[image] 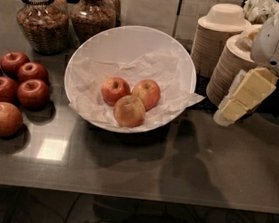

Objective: Pick apple from white bowl

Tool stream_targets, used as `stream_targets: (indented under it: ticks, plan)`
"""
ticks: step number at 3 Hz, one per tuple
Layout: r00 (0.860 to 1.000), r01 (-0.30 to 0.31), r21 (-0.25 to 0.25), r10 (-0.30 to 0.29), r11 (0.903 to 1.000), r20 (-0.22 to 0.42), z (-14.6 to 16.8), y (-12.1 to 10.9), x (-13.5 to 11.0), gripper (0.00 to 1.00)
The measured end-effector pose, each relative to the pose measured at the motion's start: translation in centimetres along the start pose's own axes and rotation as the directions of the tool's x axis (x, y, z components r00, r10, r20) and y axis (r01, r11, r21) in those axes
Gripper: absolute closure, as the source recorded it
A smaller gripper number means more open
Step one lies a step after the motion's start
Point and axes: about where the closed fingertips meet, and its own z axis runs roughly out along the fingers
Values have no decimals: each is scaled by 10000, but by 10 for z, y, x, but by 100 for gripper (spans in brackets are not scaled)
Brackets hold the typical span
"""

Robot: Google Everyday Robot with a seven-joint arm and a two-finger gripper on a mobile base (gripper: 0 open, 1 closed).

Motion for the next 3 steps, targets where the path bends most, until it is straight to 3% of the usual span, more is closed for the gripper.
stream_targets:
  ticks: [1,2,3]
  plan:
    - [9925,-503,-81,509,9987,1115,9,-14,-24,0]
    - [9799,-595,-380,657,9975,1883,13,-19,-50,0]
    - [9793,-595,-396,660,9974,1913,13,-18,-51,0]
